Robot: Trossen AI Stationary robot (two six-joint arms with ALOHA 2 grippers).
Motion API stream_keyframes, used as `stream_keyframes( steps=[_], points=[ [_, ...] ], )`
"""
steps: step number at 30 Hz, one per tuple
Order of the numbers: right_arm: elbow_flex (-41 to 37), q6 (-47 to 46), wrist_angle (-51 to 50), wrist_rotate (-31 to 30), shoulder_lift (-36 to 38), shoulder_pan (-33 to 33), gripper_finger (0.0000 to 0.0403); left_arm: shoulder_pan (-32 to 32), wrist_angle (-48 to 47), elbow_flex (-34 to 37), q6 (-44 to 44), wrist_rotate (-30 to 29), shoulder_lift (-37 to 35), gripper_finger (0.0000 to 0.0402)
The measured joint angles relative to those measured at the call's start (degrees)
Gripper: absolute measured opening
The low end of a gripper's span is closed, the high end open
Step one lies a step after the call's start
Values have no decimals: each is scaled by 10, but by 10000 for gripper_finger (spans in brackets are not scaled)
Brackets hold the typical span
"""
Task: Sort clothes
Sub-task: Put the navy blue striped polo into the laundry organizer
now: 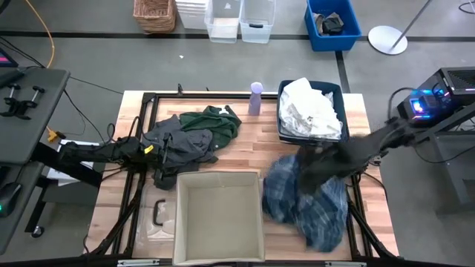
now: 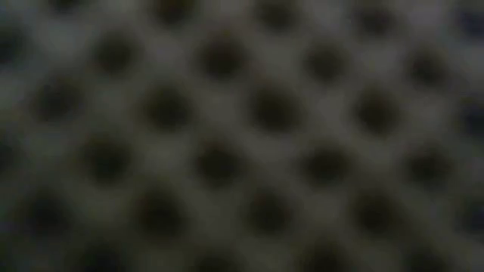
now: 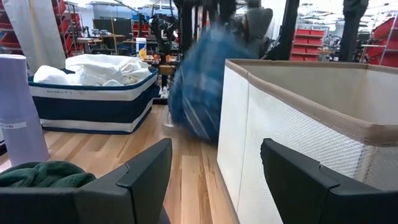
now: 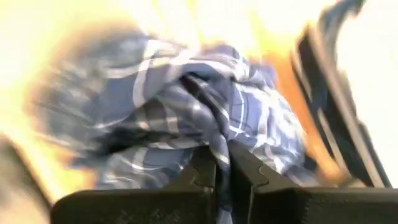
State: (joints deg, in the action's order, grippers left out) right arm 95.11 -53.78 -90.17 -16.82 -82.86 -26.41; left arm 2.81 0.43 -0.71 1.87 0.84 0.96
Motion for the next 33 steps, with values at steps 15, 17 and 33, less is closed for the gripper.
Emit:
stream_keyframes(
  steps=[15, 17, 33],
  points=[
    [310, 560, 679, -193, 0, 10, 3, 0, 0, 0, 0, 0, 0, 235],
    [325, 615, 781, -122, -23, 10, 3, 0, 0, 0, 0, 0, 0, 235],
    [392, 593, 874, -50, -144, -31, 3, 0, 0, 0, 0, 0, 0, 235]
  ],
)
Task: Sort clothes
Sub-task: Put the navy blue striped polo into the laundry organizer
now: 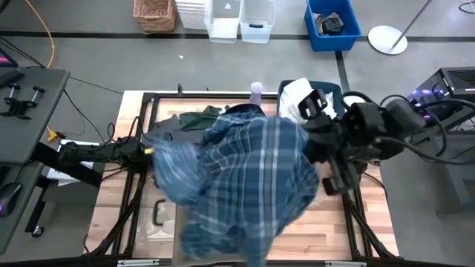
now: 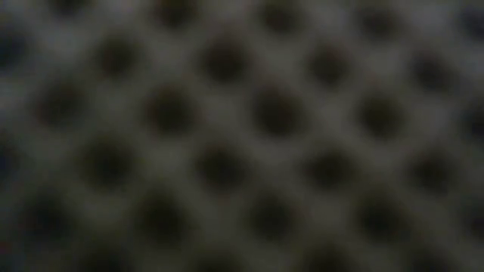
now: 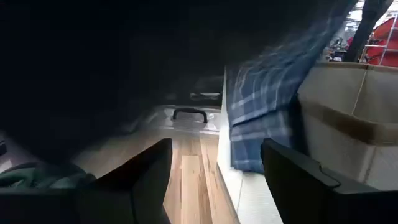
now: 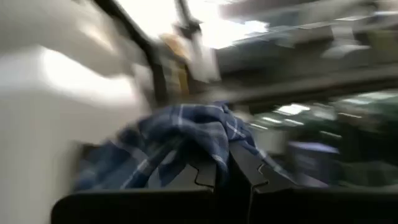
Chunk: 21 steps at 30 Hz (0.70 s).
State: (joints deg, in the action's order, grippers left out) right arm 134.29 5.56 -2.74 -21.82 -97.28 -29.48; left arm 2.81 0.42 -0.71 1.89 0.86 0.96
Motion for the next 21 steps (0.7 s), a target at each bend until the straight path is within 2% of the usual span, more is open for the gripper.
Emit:
stream_keyframes(
  steps=[2, 4, 6, 9, 12, 16, 21],
  points=[
    [0, 33, -11, -79, -1, -13, 3, 0, 0, 0, 0, 0, 0, 235],
    [-2, 61, 0, -125, -3, -27, 3, 0, 0, 0, 0, 0, 0, 235],
    [-2, 87, 47, -130, -5, -43, 3, 0, 0, 0, 0, 0, 0, 235],
    [0, 129, 145, -100, -10, -61, 3, 0, 0, 0, 0, 0, 0, 235],
    [1, 172, 223, -51, -26, -77, 3, 0, 0, 0, 0, 0, 0, 235],
    [-2, 229, 283, 94, -54, -94, 3, 0, 0, 0, 0, 0, 0, 235],
    [0, 339, 341, 232, -66, -114, 3, 0, 0, 0, 0, 0, 0, 235]
  ],
)
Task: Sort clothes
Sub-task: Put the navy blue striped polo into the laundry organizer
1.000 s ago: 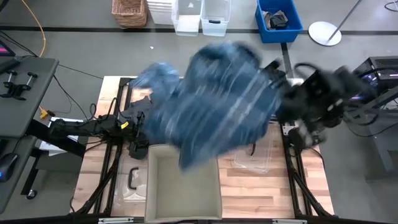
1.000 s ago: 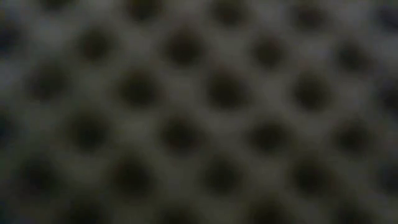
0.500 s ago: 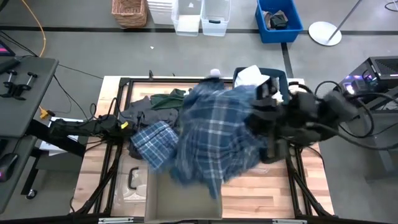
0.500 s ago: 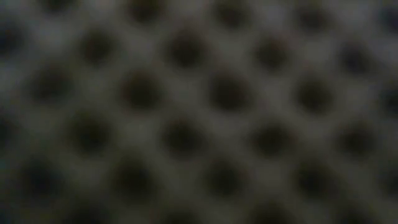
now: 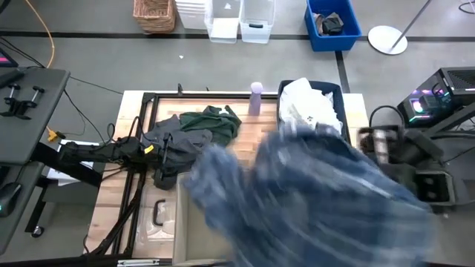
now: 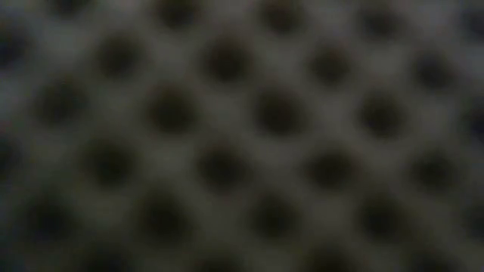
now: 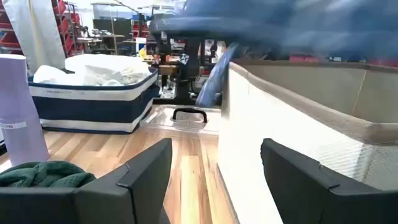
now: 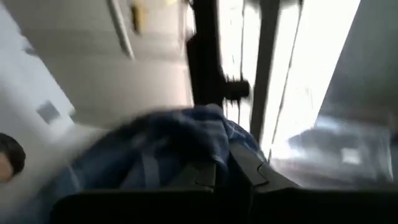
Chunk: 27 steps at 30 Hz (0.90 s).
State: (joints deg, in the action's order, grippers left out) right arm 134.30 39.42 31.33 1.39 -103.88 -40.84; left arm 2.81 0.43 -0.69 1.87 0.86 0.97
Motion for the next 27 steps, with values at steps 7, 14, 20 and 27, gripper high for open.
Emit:
stream_keyframes(
  steps=[7, 14, 20, 27],
  points=[
    [-3, -144, -103, -93, -19, 69, 3, 0, 0, 0, 0, 0, 0, 235],
    [0, -339, -222, -218, -34, 181, 3, 0, 0, 0, 0, 0, 0, 235],
    [-1, -418, -364, -235, -78, 222, 3, 0, 0, 0, 0, 0, 0, 235],
    [-2, -514, -645, -220, -82, 174, 3, 0, 0, 0, 0, 0, 0, 235]
  ],
)
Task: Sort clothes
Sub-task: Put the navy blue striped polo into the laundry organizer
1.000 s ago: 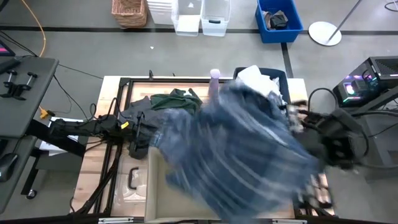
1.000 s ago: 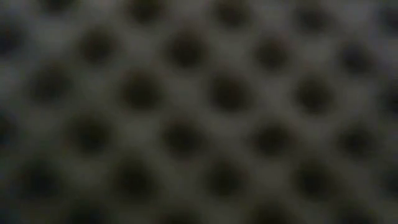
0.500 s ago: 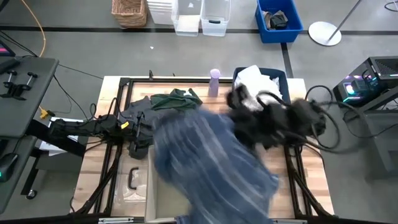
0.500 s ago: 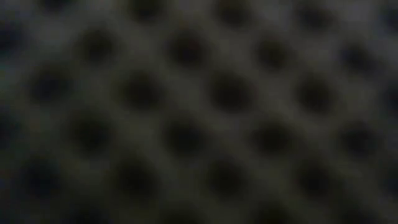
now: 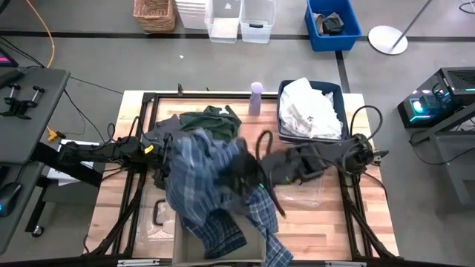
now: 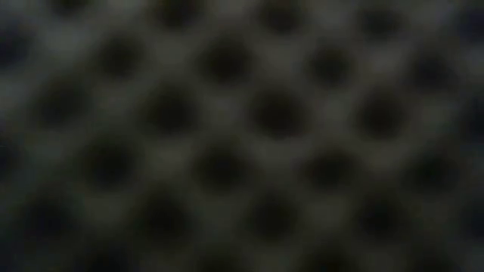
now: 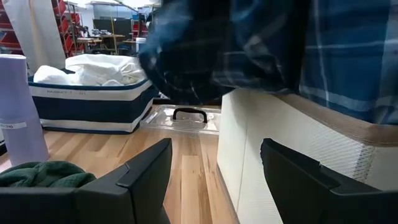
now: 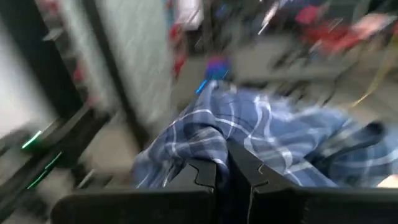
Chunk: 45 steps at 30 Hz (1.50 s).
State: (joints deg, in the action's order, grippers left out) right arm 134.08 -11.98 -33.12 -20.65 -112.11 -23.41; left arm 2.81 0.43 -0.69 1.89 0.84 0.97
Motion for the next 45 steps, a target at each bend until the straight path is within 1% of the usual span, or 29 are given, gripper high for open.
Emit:
stream_keyframes(
  steps=[2, 4, 5, 7, 8, 10, 14, 19, 23, 26, 29, 35, 41, 45],
  points=[
    [2, -48, -75, 42, 3, -16, 3, 0, 0, 0, 0, 0, 0, 235],
    [3, -110, -161, 105, -3, -27, 3, 0, 0, 0, 0, 0, 0, 235],
    [3, -132, -201, 127, -13, -29, 3, 0, 0, 0, 0, 0, 0, 235],
    [1, -157, -256, 134, -39, -33, 3, 0, 0, 0, 0, 0, 0, 235],
    [0, -161, -263, 135, -55, -33, 3, 0, 0, 0, 0, 0, 0, 235],
    [0, -157, -241, 147, -82, -26, 3, 0, 0, 0, 0, 0, 0, 235],
    [3, -144, -168, 207, -136, -8, 3, 0, 0, 0, 0, 0, 0, 235],
    [0, -167, -214, 216, -210, 13, 3, 0, 0, 0, 0, 0, 0, 235],
    [2, -207, -260, 254, -248, 25, 3, 0, 0, 0, 0, 0, 0, 235],
    [1, -217, -306, 256, -282, 25, 10, 0, 0, 0, 0, 0, 0, 235],
    [0, -222, -330, 256, -298, 24, 41, 0, 0, 0, 0, 0, 0, 235],
    [6, -189, -343, 299, -295, 24, 149, 0, 0, 0, 0, 0, 0, 235],
    [8, -132, -340, 308, -218, 24, 249, 0, 0, 0, 0, 0, 0, 235],
    [8, -119, -346, 315, -162, 24, 288, 0, 0, 0, 0, 0, 0, 235]
  ],
)
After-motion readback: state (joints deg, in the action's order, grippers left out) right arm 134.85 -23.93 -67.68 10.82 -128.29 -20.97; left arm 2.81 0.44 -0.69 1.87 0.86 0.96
